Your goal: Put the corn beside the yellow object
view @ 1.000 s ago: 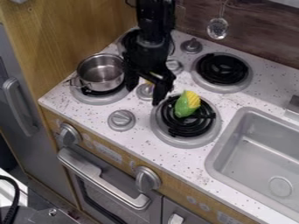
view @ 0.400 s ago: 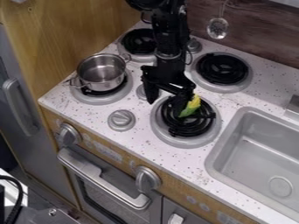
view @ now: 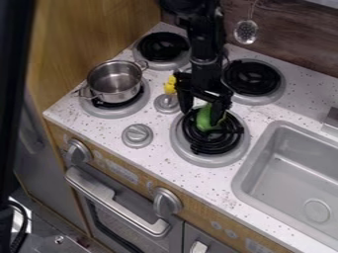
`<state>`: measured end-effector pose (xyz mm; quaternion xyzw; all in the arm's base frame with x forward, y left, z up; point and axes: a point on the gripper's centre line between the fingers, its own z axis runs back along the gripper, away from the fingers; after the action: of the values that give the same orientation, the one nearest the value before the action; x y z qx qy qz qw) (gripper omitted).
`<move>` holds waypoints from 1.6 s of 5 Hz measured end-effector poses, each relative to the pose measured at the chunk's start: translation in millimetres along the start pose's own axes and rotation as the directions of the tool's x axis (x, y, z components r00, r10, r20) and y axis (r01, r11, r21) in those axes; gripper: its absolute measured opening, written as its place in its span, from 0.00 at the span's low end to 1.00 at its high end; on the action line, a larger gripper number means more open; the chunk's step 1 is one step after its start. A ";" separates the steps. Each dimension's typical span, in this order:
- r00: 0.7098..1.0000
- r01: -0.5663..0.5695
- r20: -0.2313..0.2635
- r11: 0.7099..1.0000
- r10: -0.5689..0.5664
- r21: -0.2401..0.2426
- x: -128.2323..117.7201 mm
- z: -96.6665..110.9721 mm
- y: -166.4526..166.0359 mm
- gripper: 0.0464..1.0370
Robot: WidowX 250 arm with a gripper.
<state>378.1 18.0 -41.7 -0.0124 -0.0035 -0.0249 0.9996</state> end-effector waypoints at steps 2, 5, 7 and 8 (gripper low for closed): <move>0.999 0.007 -0.032 1.000 -0.007 -0.003 5.7 -11.7 -0.2 0.91; 0.986 0.092 0.133 0.992 -0.103 0.087 30.6 8.7 -1.9 0.70; 0.995 -0.007 0.095 0.992 -0.005 0.124 65.3 -2.3 34.5 0.70; 0.997 -0.045 0.069 0.988 0.035 0.146 67.5 -13.6 64.1 0.70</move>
<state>448.8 78.4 -56.4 0.0605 -0.0384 -0.0042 0.9974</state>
